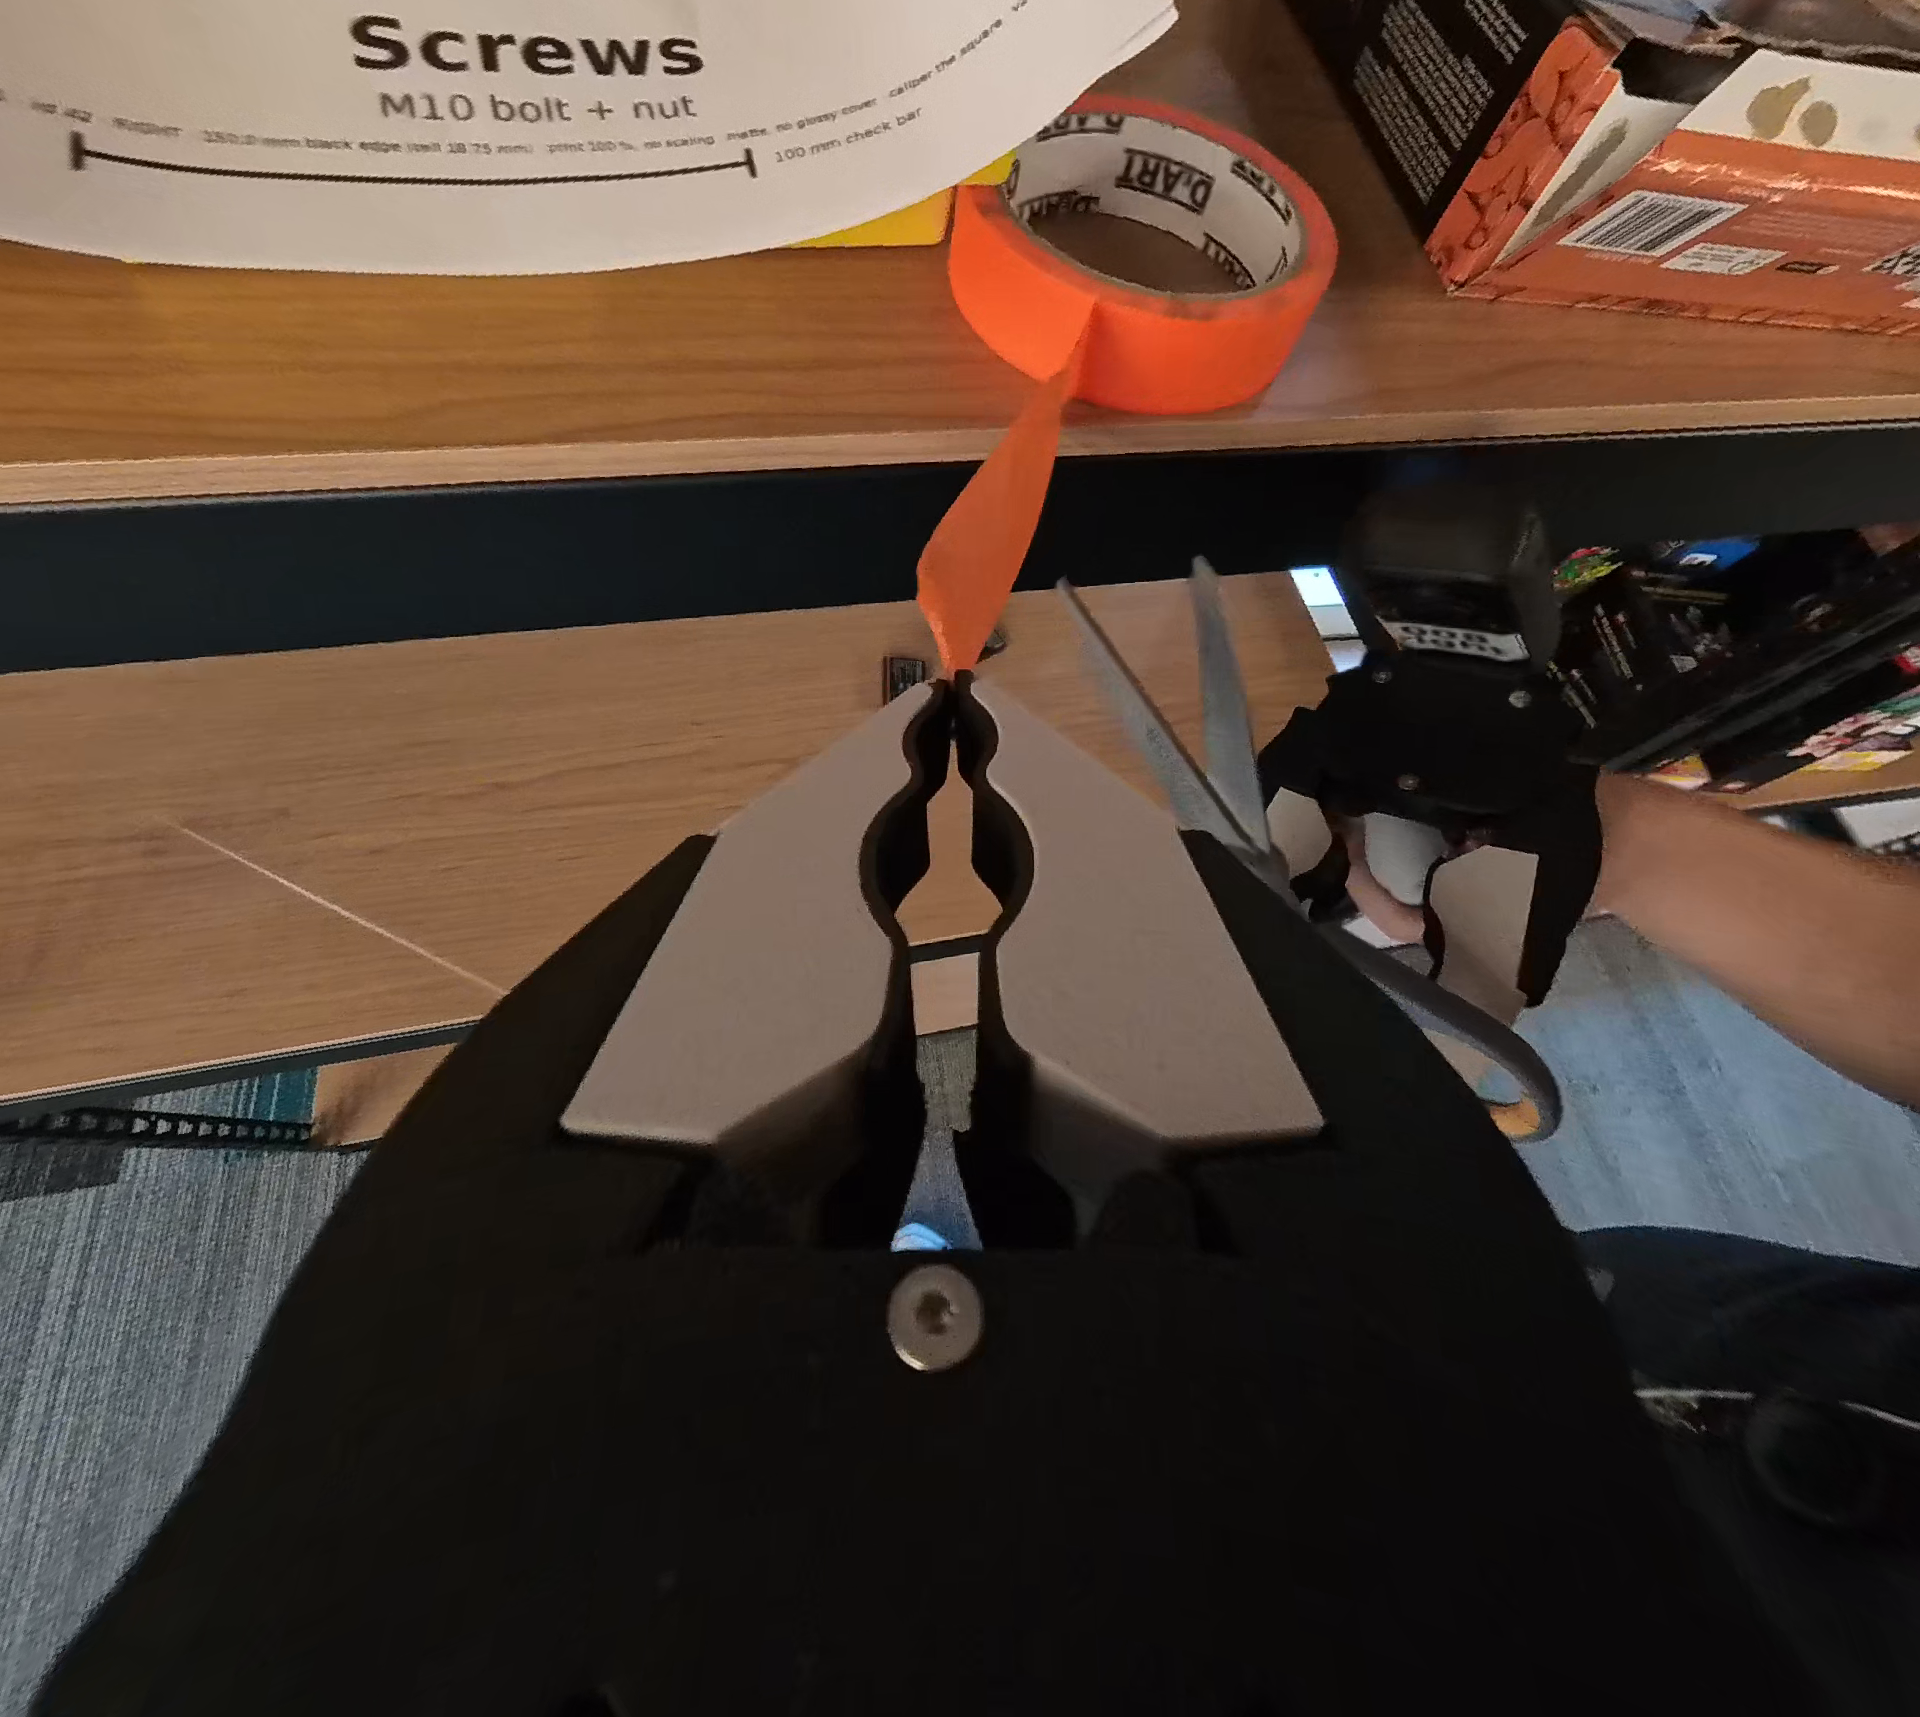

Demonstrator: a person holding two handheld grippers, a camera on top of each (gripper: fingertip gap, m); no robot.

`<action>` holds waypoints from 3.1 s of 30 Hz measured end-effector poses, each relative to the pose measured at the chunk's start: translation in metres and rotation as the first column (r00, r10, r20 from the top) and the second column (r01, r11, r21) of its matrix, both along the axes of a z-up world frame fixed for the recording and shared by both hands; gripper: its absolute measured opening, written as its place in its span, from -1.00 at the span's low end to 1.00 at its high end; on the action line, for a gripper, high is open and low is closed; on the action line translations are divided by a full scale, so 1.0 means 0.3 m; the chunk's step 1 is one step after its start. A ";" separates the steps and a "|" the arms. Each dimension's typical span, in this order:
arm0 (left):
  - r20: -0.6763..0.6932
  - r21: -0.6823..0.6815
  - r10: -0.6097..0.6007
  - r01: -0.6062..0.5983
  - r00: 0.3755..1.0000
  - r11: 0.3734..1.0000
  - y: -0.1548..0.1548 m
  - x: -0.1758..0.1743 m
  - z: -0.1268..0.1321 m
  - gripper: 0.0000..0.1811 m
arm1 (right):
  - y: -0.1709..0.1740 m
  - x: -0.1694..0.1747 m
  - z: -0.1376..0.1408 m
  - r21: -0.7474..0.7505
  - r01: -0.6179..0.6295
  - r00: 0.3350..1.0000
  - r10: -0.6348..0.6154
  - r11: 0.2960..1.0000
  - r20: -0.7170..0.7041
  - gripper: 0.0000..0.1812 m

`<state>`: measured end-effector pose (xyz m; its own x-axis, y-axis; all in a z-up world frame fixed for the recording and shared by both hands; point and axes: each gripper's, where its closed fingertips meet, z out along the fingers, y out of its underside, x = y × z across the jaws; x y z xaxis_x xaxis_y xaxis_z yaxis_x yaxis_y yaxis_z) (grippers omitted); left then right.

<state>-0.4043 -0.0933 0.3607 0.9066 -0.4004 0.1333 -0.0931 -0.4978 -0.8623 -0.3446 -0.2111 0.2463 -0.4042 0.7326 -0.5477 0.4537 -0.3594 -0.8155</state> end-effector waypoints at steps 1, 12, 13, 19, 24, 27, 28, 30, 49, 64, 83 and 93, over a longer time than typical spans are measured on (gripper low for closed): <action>0.001 0.001 0.002 -0.002 1.000 1.000 -0.001 -0.003 0.001 -1.00 | 0.001 -0.005 0.005 -0.002 0.012 1.000 -0.012 1.000 -0.020 -0.38; -0.049 -0.038 -0.037 0.035 0.998 0.999 0.003 -0.023 -0.012 -1.00 | 0.045 -0.089 -0.055 0.090 0.136 0.989 -0.129 0.987 -0.079 -0.43; -0.051 -0.043 -0.045 0.043 0.998 0.998 0.004 -0.027 -0.013 -1.00 | 0.050 -0.101 -0.058 0.093 0.142 0.987 -0.134 0.986 -0.085 -0.43; -0.070 -0.053 -0.070 0.067 0.995 0.996 0.018 -0.067 -0.004 -1.00 | 0.063 -0.160 -0.050 0.101 0.162 0.982 -0.151 0.982 -0.115 -0.43; -0.094 -0.060 -0.100 0.095 0.991 0.994 0.033 -0.078 -0.005 -1.00 | 0.094 -0.206 -0.035 0.078 0.195 0.975 -0.186 0.978 -0.118 -0.43; -0.111 -0.063 -0.111 0.104 0.988 0.993 0.039 -0.081 -0.010 -1.00 | 0.115 -0.233 -0.019 0.064 0.214 0.969 -0.204 0.975 -0.137 -0.43; -0.112 -0.066 -0.115 0.108 0.987 0.992 0.040 -0.082 -0.012 -1.00 | 0.125 -0.240 -0.018 0.067 0.225 0.967 -0.214 0.972 -0.139 -0.43; -0.109 -0.073 -0.122 0.115 0.986 0.991 0.043 -0.083 -0.016 -1.00 | 0.137 -0.251 -0.009 0.064 0.239 0.962 -0.227 0.969 -0.154 -0.44; -0.110 -0.068 -0.169 0.162 0.979 0.984 0.067 -0.104 -0.023 -1.00 | 0.197 -0.298 0.093 0.034 0.316 0.931 -0.303 0.948 -0.203 -0.49; -0.096 -0.060 -0.162 0.157 0.982 0.986 0.077 -0.105 -0.032 -1.00 | 0.193 -0.291 0.110 -0.004 0.315 0.930 -0.309 0.949 -0.201 -0.68; -0.051 -0.051 -0.149 0.147 0.987 0.988 0.082 -0.106 -0.029 -1.00 | 0.181 -0.291 0.133 -0.049 0.317 0.916 -0.319 0.947 -0.245 -0.80; 0.114 -0.001 -0.059 0.059 0.992 0.998 0.131 -0.168 0.044 -1.00 | 0.123 -0.267 0.151 -0.083 0.226 0.923 -0.241 0.971 -0.299 -0.80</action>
<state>-0.4546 -0.0540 0.3737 0.8601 -0.4519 0.2366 -0.0235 -0.4985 -0.8666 -0.4248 -0.1741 0.2917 -0.3776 0.8034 -0.4603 0.0845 -0.4652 -0.8812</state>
